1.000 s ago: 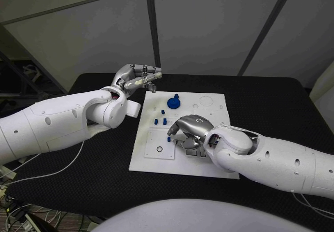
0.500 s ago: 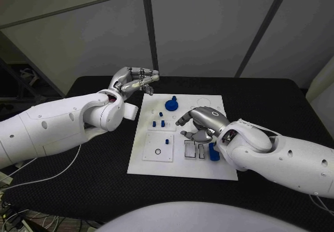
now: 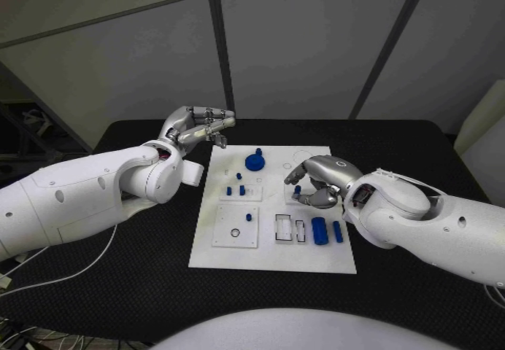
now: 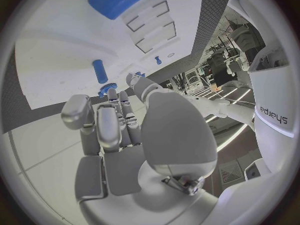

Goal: Assemble the parts on the task board

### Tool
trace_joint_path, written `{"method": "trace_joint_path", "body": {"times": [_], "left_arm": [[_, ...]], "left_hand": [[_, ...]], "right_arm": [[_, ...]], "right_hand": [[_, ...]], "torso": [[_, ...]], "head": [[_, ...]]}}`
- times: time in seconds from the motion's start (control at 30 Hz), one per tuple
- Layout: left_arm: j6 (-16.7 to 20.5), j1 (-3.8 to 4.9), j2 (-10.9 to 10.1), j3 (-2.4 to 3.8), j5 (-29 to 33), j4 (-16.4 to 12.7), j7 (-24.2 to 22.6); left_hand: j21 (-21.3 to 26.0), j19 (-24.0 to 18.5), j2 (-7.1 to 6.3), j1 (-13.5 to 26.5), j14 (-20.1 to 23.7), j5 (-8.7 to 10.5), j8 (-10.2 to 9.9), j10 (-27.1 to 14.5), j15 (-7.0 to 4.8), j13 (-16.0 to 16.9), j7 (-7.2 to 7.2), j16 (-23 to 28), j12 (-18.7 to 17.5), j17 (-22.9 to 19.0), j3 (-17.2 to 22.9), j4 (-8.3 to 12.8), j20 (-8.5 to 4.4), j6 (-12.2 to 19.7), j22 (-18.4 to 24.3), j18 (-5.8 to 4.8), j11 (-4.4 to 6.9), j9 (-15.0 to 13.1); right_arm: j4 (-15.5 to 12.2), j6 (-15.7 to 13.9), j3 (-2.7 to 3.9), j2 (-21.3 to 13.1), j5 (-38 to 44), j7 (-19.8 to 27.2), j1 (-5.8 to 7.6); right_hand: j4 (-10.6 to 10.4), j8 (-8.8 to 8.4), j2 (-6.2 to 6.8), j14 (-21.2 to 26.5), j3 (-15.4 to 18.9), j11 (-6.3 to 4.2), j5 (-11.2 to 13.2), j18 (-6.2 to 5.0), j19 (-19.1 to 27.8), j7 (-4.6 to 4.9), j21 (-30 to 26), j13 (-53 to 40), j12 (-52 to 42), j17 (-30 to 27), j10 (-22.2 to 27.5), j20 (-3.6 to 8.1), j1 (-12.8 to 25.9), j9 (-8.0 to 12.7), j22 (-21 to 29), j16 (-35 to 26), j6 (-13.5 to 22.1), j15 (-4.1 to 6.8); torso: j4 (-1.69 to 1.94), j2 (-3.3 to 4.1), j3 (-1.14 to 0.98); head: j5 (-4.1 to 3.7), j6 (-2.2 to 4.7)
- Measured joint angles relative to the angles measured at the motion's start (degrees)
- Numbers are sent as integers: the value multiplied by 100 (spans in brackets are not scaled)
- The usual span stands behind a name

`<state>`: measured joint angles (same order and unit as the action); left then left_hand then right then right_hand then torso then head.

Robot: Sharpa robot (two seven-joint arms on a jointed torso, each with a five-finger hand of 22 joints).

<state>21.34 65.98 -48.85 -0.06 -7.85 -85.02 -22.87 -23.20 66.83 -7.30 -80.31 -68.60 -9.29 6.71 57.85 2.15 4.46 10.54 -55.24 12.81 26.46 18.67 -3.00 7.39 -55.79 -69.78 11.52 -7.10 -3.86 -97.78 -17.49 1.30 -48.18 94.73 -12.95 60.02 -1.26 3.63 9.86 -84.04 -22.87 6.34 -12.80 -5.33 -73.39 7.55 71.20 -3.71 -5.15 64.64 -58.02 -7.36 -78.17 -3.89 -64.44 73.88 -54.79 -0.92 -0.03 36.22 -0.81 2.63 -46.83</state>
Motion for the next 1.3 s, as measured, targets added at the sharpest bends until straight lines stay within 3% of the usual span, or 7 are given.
{"method": "trace_joint_path", "body": {"times": [0.27,0.83,1.03,1.3], "left_arm": [[-18,-1,-1,0,0,0,2],[-35,-2,4,0,0,5,5],[-41,-2,10,0,0,10,6],[-48,-2,13,0,0,16,9]], "left_hand": [[0,0,0,0,0,0,0,0,0,0,0,0,0,0,0,0,0,0,0,0,0,0],[23,0,0,0,0,0,0,-20,0,0,0,0,0,-6,0,0,0,0,4,0,20,0],[22,0,0,0,0,0,0,-20,0,1,0,0,0,-6,0,0,0,0,4,0,20,-1],[22,0,0,0,0,0,0,-20,0,1,0,0,0,-6,0,0,0,0,5,0,20,-1]], "right_arm": [[123,296,18,34,141,-181,16],[317,386,10,191,278,-287,10],[359,381,11,205,291,-287,11],[389,393,11,221,313,-300,11]], "right_hand": [[0,0,-19,0,31,0,0,0,0,-4,0,-10,-72,-5,0,0,-20,-7,6,0,-2,0],[-18,32,-152,0,13,0,0,0,0,-7,0,-15,-215,-15,-1,0,-153,-26,10,0,-117,0],[-29,59,-174,0,-46,-34,-24,0,-1,63,0,-15,-291,5,-57,1,-174,-32,-8,0,-192,0],[4,131,-258,20,-230,-111,-24,0,-121,125,107,-31,-530,110,-529,91,-258,-73,-197,99,-475,24]], "torso": [[13,0,5],[10,5,2],[7,6,1],[7,6,1]], "head": [[-2,5],[-6,7],[-13,7],[-20,-2]]}}
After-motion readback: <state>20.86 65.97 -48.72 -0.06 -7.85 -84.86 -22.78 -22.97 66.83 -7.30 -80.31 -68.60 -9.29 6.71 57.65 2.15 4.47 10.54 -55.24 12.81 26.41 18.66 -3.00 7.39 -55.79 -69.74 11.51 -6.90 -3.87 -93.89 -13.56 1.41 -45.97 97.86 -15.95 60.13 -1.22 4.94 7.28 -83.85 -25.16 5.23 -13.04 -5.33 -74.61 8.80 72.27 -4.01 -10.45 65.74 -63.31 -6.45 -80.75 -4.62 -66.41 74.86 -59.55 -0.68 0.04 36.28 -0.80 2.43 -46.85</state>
